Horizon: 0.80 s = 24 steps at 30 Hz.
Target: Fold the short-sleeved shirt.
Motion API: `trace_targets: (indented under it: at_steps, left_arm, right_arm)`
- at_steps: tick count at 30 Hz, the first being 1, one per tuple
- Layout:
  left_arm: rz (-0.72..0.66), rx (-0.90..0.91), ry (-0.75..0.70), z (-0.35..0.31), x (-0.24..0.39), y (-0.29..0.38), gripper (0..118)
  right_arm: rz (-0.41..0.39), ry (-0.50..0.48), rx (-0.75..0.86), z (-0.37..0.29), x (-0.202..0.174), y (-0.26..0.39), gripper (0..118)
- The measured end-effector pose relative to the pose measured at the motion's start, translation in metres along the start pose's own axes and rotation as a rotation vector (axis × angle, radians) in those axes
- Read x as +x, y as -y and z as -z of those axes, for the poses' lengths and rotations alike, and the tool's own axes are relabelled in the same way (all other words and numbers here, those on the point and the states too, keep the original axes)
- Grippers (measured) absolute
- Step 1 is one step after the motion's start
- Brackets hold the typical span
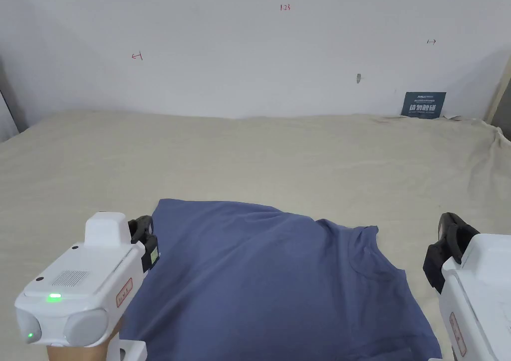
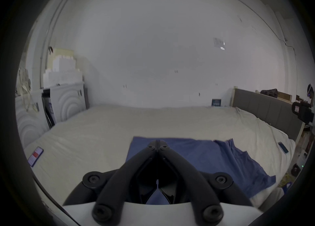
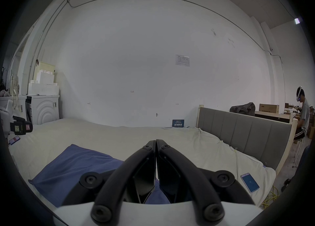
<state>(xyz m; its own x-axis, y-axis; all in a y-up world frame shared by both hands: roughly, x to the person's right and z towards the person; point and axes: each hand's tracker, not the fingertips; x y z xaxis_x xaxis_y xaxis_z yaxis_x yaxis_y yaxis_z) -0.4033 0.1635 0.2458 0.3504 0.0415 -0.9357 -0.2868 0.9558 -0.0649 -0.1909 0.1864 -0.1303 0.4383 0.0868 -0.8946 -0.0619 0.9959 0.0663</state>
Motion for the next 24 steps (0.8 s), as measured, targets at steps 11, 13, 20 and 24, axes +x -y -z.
trace_targets:
  at_steps: [11, 13, 20, 24]
  left_arm:
    - [0.019, -0.477, -0.043, 0.028, -0.038, 0.057, 0]
    - [0.004, -0.528, -0.048, 0.029, -0.048, 0.075, 0]
    - [-0.033, -0.652, -0.071, 0.023, -0.069, 0.114, 0]
    - [-0.057, -0.682, -0.097, 0.014, -0.072, 0.123, 9]
  right_arm:
    - [-0.011, -0.01, -0.049, 0.009, -0.002, 0.011, 0]
    - [-0.011, -0.013, -0.065, 0.011, -0.002, 0.014, 0]
    - [-0.022, -0.019, -0.114, 0.013, -0.007, 0.027, 0]
    - [-0.017, -0.032, -0.149, 0.015, -0.008, 0.033, 0]
